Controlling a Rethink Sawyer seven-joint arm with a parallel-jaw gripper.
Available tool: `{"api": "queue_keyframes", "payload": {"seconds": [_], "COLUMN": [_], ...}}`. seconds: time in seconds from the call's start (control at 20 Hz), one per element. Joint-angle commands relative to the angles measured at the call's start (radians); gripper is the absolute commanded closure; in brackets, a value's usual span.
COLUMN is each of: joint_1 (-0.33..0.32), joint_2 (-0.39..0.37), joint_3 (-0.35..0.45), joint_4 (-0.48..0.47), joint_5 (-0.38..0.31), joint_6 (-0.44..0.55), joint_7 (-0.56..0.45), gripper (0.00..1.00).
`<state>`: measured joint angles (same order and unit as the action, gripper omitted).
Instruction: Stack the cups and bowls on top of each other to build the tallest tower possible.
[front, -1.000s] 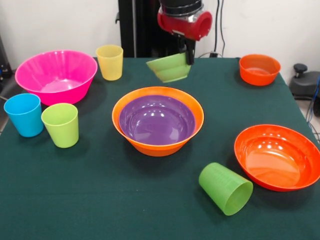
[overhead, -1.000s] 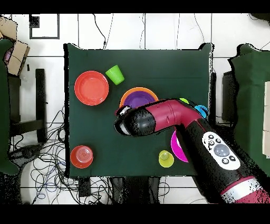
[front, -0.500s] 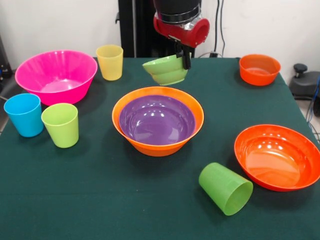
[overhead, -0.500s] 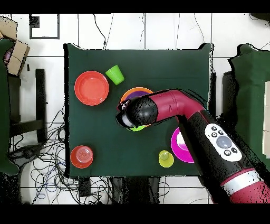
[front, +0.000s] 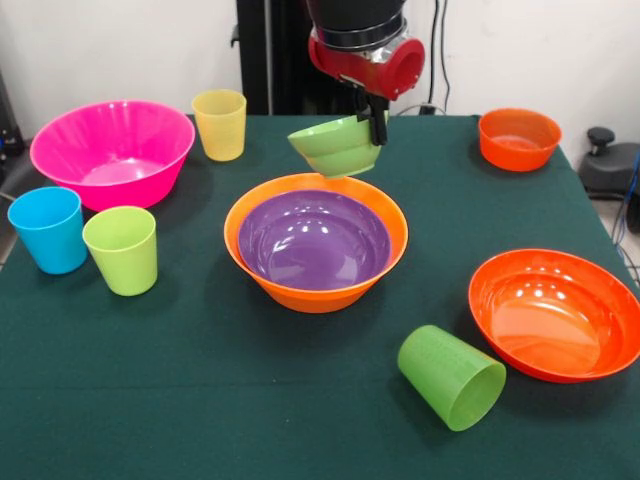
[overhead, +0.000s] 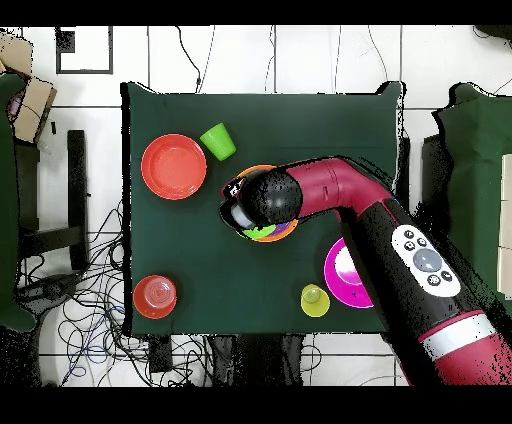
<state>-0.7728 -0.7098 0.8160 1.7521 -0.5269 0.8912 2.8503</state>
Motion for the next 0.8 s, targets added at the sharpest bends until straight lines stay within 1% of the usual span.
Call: {"api": "queue_keyframes", "payload": {"seconds": [0.05,0.15,0.3,0.5,0.65,0.75,0.8], "joint_1": [0.007,-0.002,-0.025,-0.045,-0.058,-0.062,-0.062], "joint_2": [0.057,0.062,0.063,0.083,0.083,0.086,0.101], "joint_3": [0.026,0.033,0.045,0.05,0.052,0.046,0.045], "joint_4": [-0.125,-0.142,-0.128,-0.108,-0.101,-0.116,-0.144], "joint_5": [0.031,0.038,0.041,0.018,0.02,0.016,0.017], "joint_6": [0.159,0.187,0.189,0.145,0.129,0.135,0.156], "joint_7": [-0.339,-0.364,-0.385,-0.389,-0.386,-0.4,-0.427], "gripper": [1.0,1.0,1.0,1.0,1.0,1.0,1.0]}}
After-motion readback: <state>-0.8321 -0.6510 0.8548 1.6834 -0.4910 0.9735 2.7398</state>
